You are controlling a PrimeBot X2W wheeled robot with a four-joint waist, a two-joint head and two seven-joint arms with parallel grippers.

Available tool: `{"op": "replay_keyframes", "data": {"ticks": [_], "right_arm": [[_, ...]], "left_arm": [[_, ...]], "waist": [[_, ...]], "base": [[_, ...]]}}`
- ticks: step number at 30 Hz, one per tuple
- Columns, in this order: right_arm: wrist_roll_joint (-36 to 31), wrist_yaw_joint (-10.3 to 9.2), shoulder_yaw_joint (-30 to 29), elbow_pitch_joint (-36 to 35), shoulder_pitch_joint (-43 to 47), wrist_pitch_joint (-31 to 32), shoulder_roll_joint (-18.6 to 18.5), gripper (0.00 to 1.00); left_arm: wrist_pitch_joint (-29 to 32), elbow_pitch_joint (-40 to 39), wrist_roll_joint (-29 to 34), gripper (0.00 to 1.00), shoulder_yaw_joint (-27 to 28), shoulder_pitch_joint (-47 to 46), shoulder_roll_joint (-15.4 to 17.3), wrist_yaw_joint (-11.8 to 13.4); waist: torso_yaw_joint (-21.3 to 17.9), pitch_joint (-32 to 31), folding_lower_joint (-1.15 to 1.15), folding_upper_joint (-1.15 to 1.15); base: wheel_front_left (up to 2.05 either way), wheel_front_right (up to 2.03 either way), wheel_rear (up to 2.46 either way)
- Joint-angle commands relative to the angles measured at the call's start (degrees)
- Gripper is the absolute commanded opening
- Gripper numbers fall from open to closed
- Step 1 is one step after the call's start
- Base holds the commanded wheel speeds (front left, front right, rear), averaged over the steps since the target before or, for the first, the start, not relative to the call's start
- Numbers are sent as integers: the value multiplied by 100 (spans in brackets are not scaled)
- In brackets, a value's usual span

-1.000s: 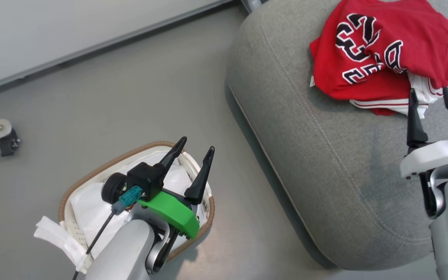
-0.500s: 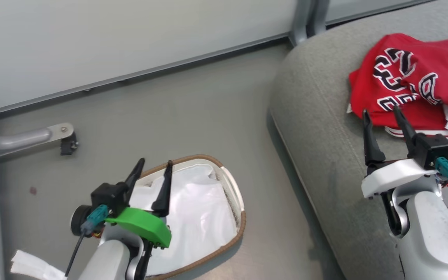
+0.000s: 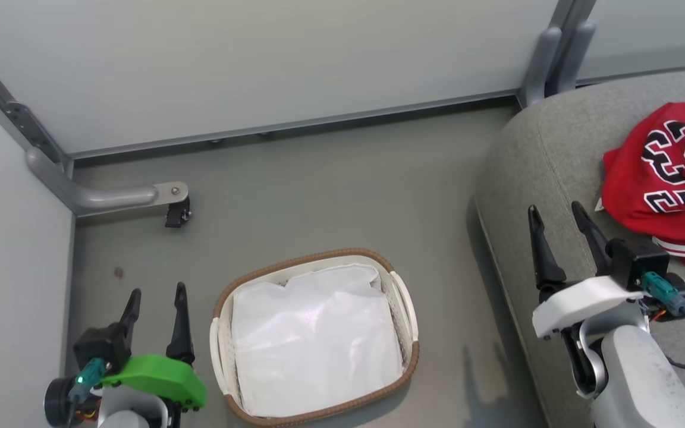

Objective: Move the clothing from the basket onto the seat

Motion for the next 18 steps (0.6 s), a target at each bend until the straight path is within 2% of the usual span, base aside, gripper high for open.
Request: {"op": "replay_keyframes", "data": {"ticks": [1, 6, 12, 13, 18], "right_arm": [[72, -8, 8, 17, 139, -13, -29, 100], [150, -8, 58, 98, 367, -13, -27, 100], [263, -8, 73, 143, 653, -13, -26, 100], [249, 0, 70, 136, 596, 0, -1, 0], [268, 0, 64, 373, 785, 26, 54, 0]], "left_arm": [[-5, -35, 116, 100, 108, 136, -28, 16], [-5, -77, 209, 100, 354, 429, -95, -65], [-5, 30, 37, 100, 549, 665, -140, -127], [0, 43, 50, 0, 543, 601, -147, -120], [37, 268, 28, 0, 545, 663, -195, -120]], "waist": [[120, -157, 0, 0], [152, -337, 0, 0], [134, -483, 0, 0], [136, -462, 0, 0], [137, -478, 0, 0]], "base": [[0, 0, 0], [0, 0, 0], [0, 0, 0], [0, 0, 0], [0, 0, 0]]}}
